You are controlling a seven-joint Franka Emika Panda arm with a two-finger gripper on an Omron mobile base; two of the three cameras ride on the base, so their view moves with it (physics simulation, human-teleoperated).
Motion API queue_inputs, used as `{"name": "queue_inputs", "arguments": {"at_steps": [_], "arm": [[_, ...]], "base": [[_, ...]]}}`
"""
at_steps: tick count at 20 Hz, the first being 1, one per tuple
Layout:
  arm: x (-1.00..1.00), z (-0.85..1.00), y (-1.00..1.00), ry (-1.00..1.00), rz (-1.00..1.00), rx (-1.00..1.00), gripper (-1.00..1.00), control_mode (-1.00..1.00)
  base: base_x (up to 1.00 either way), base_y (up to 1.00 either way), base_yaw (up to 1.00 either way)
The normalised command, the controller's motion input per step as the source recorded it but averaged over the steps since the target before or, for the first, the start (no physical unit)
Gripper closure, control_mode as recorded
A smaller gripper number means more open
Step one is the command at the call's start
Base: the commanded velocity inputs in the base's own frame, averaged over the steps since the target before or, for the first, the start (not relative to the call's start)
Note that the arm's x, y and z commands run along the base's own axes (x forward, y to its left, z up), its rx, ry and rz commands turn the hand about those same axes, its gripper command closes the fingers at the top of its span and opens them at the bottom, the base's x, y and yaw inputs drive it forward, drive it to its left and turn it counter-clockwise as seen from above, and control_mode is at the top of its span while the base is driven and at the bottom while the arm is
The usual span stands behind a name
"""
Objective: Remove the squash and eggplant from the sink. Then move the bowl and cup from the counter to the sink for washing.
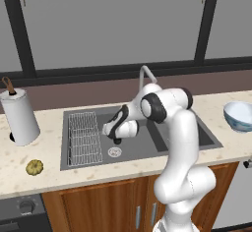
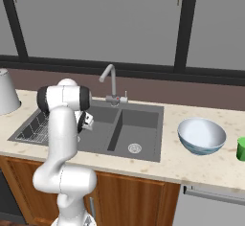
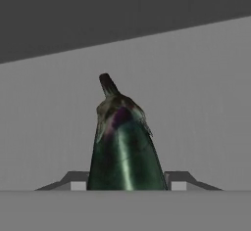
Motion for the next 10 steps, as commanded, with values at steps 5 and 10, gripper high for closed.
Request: {"name": "queue_inputs", "arguments": {"at_steps": [5, 10], "arm": [[-0.13, 0.28, -0.11, -0.01, 0.0, 0.0, 1.0, -1.0], [-0.13, 0.28, -0.14, -0.02, 0.0, 0.0, 1.0, -1.0]], "base": [[0.0, 0.0, 0.0], [0.0, 0.0, 0.0]]}}
